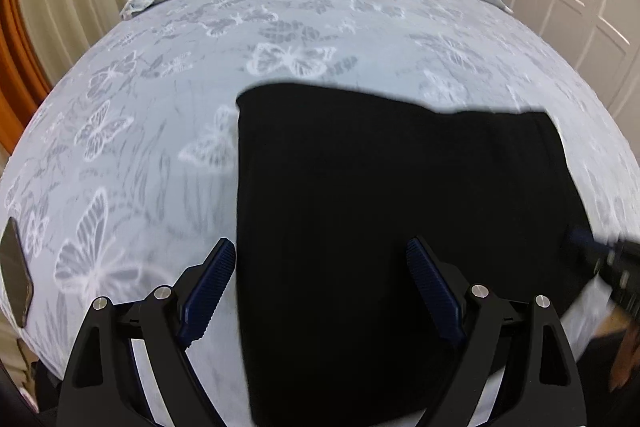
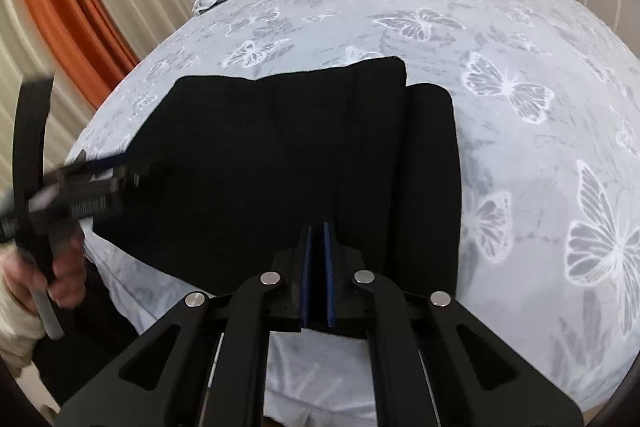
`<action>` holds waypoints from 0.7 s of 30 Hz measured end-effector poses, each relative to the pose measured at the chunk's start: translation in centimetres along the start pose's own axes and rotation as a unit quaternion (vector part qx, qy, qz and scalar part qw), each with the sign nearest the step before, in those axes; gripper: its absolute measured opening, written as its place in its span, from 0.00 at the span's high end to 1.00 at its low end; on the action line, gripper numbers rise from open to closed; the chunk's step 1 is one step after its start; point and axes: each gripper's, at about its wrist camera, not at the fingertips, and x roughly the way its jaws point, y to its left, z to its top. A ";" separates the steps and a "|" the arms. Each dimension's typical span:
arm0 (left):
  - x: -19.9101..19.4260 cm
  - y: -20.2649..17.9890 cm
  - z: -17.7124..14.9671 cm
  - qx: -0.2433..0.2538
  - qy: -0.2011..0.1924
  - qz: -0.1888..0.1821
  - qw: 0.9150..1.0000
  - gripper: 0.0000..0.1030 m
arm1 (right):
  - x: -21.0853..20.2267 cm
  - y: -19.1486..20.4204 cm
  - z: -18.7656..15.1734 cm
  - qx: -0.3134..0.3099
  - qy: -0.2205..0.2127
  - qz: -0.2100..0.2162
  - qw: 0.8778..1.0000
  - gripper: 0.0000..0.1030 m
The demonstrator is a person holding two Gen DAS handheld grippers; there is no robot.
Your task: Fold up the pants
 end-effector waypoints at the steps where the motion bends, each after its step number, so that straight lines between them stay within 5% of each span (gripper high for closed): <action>1: -0.3 0.1 -0.6 0.003 -0.001 -0.006 1.000 0.17 | -1.1 -0.2 -0.5 0.008 -0.008 0.006 1.000 0.95; 6: -1.6 1.7 -4.5 -0.004 0.033 -0.074 0.997 0.16 | -3.8 -2.8 -3.1 0.081 -0.022 0.029 0.996 0.93; 8: -1.1 2.8 -5.8 -0.031 0.059 -0.095 0.993 0.14 | -4.4 -3.7 -3.6 0.111 -0.018 0.023 0.993 0.74; 9: -0.7 3.3 -6.3 -0.041 0.077 -0.100 0.991 0.15 | -4.6 -4.0 -3.7 0.122 -0.021 0.016 0.992 0.49; 14: -3.1 2.6 -6.6 -0.008 0.011 -0.060 0.998 0.15 | -4.9 -1.9 -2.5 0.087 -0.034 0.050 0.994 0.45; 16: -3.7 2.2 -6.2 -0.009 -0.003 -0.059 0.998 0.15 | -3.5 -1.6 -2.2 0.080 -0.017 0.060 0.995 0.35; 18: -4.2 1.9 -5.6 -0.011 -0.016 -0.062 0.998 0.15 | -0.8 -2.0 -1.9 0.100 0.015 0.055 0.993 0.38; 21: -4.7 1.1 -4.9 -0.011 -0.031 -0.062 0.998 0.15 | 0.2 -1.7 -1.5 0.102 0.018 0.061 0.993 0.73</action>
